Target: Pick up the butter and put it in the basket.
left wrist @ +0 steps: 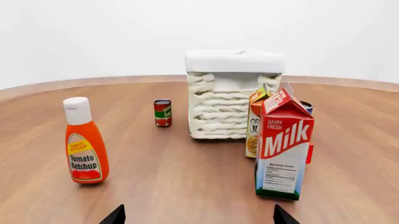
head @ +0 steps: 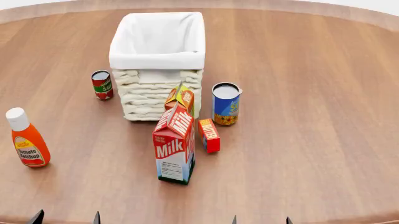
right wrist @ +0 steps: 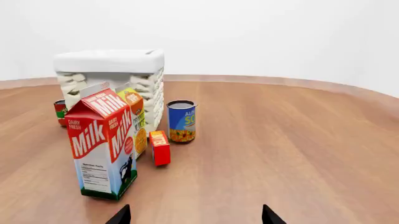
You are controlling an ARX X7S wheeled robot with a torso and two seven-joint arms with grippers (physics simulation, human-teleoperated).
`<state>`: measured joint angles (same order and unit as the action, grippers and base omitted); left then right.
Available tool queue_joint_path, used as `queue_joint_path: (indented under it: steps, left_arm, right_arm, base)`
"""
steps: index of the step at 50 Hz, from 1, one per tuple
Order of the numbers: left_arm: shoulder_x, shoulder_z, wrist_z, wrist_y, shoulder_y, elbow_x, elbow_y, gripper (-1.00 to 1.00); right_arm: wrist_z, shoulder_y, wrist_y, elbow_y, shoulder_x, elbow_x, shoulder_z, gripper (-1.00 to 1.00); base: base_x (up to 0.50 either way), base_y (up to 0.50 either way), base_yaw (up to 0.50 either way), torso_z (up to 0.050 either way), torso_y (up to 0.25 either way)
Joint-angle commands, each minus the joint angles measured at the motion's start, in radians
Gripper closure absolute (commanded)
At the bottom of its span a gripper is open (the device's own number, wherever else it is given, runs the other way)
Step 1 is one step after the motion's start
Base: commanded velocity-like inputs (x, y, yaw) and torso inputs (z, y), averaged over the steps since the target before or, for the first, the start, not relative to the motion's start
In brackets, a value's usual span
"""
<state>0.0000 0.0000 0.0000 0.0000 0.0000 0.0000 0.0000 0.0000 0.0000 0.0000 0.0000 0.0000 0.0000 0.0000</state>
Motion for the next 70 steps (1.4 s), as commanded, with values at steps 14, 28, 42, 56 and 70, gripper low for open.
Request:
queue_joint_path:
  steps: [14,28,42,56,70]
  left_arm:
    - [-0.040,0.056,-0.055,0.043,0.001,0.001,-0.019,-1.00]
    - [-0.057,0.117,-0.106,0.133,0.003,0.027,-0.113,-1.00]
    - [-0.073,0.140,-0.131,0.128,0.002,0.008,-0.104,-1.00]
    - [-0.092,0.156,-0.143,0.124,-0.004,-0.011,-0.102,-1.00]
    - [-0.106,0.173,-0.160,0.120,-0.006,-0.026,-0.097,-1.00]
  right_arm:
    - [0.060,0.014,0.001,0.024,0.031,0.005,-0.037,-1.00]
    - [0.084,0.016,0.002,0.044,0.072,-0.006,-0.086,-1.00]
    - [0.093,0.028,0.028,0.031,0.086,0.000,-0.117,-1.00]
    - [0.106,0.043,0.042,0.036,0.092,0.002,-0.146,-1.00]
    - [0.121,0.057,0.042,0.055,0.103,0.010,-0.173,-1.00]
  base:
    - [0.00,0.00,0.00,0.000,0.000]
    - [0.03,0.00,0.25,0.000,0.000]
    - [0.07,0.01,0.50,0.000,0.000]
    - [0.08,0.01,0.50,0.000,0.000]
    - [0.07,0.02,0.50,0.000,0.000]
